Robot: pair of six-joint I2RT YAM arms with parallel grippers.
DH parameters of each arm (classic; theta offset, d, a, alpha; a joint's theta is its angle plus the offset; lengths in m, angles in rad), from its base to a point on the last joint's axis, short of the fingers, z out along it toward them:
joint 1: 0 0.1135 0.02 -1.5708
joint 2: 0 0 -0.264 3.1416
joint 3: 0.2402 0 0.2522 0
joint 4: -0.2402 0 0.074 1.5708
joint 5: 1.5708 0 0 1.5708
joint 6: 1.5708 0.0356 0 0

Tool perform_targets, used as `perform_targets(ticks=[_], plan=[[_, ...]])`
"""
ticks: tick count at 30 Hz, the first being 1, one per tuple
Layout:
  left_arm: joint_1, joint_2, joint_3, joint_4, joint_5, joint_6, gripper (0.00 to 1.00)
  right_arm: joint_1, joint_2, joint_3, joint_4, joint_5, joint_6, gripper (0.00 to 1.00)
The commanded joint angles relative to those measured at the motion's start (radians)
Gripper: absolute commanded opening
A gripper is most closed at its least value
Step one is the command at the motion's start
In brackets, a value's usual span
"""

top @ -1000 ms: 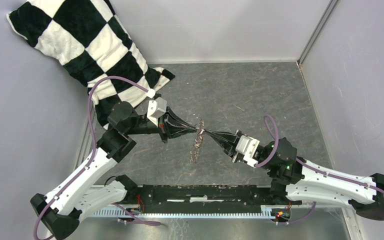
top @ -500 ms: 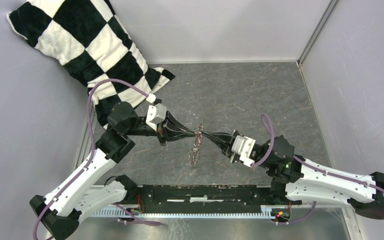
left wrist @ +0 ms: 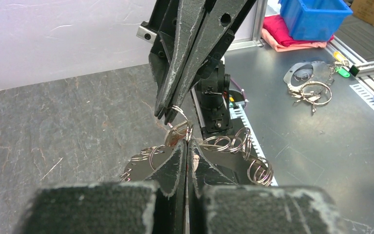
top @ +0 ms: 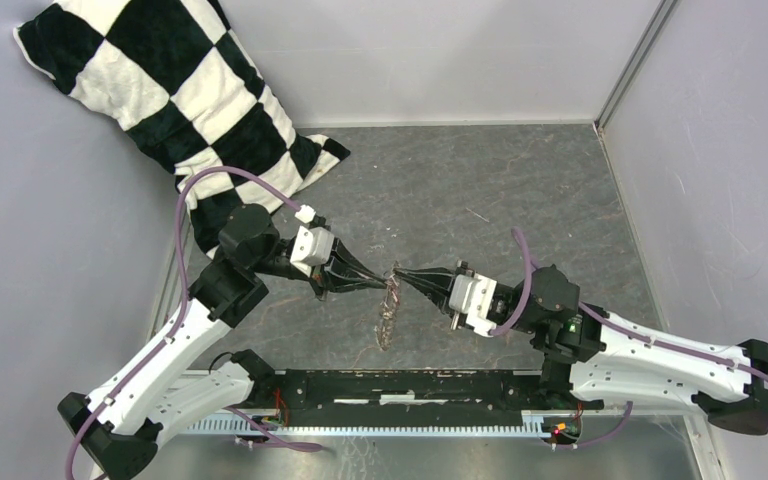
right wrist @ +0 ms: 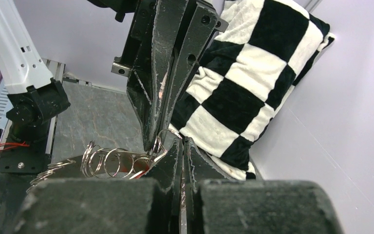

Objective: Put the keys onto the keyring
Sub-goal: Insert the key onto the keyring.

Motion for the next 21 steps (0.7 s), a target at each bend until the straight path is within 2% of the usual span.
perform_targets(ticks=[1, 9, 15, 21], plan=[[-0.011, -0.013, 0.038, -0.033, 0.056, 0.081, 0.02, 0.004, 0.018, 0.082, 0.004, -0.027, -0.032, 0.01], [-0.011, -0.011, 0.055, -0.035, 0.028, 0.058, 0.02, 0.004, 0.045, 0.138, -0.075, -0.066, -0.047, 0.01], [-0.027, -0.018, 0.045, 0.026, 0.013, -0.018, 0.02, 0.004, 0.075, 0.208, -0.156, -0.092, -0.080, 0.10], [-0.036, -0.021, 0.051, 0.051, 0.005, -0.058, 0.02, 0.002, 0.115, 0.284, -0.231, -0.129, -0.096, 0.14]])
